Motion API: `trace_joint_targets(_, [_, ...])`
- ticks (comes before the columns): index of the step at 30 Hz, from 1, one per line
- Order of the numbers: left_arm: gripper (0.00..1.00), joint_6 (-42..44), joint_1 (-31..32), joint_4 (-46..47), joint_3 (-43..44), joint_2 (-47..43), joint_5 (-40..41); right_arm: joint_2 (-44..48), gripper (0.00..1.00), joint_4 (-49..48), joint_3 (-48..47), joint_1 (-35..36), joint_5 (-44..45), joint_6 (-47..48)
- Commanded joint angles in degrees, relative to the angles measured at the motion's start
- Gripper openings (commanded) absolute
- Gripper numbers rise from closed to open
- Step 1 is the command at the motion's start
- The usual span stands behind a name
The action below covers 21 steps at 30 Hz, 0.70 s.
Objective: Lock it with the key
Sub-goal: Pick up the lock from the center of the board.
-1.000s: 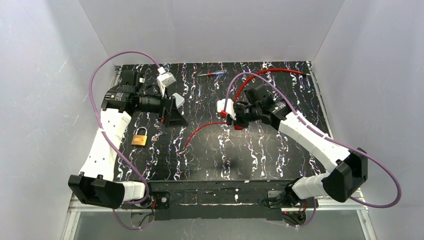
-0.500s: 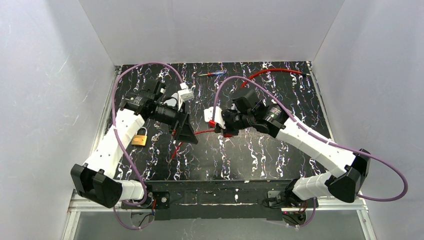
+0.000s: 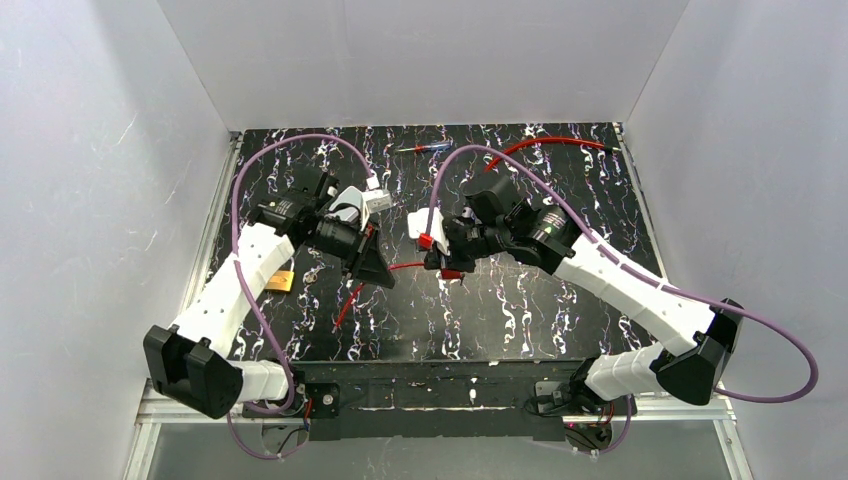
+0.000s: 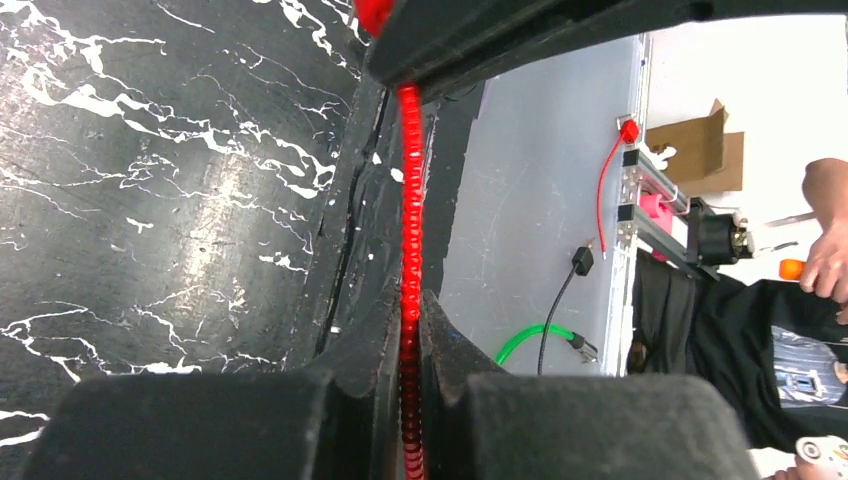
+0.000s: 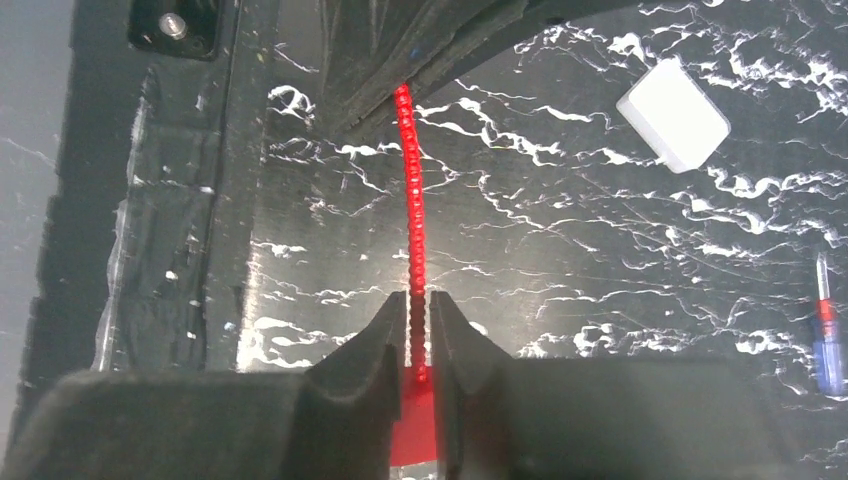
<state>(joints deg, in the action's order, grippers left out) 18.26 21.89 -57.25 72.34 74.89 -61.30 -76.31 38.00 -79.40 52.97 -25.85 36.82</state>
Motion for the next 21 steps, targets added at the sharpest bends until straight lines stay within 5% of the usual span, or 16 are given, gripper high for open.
trace_joint_targets(1, [0.00,2.77,0.17,-2.46,1.11,-3.29,0.67,1.61,0.39,-2.26,-0.93,0.07,-3.05,-4.38])
trace_joint_targets(3, [0.00,6.04,0.17,-5.20,2.86,-3.40,2.06,2.47,0.67,-3.04,0.04,-0.31,-2.98,-6.54])
trace_joint_targets(9, [0.00,18.98,0.18,-11.75,4.81,-7.35,2.15,5.21,0.94,-3.65,3.32,-6.47,-7.69,-12.33])
trace_joint_targets(14, [0.00,30.13,0.42,-15.90,3.52,-13.12,0.84,6.92,0.98,-2.72,7.92,-13.20,-20.60,-14.04])
trace_joint_targets(21, [0.00,37.02,3.45,-20.25,6.39,-17.84,6.25,8.37,0.98,-4.52,12.24,-13.67,-32.90,-14.81])
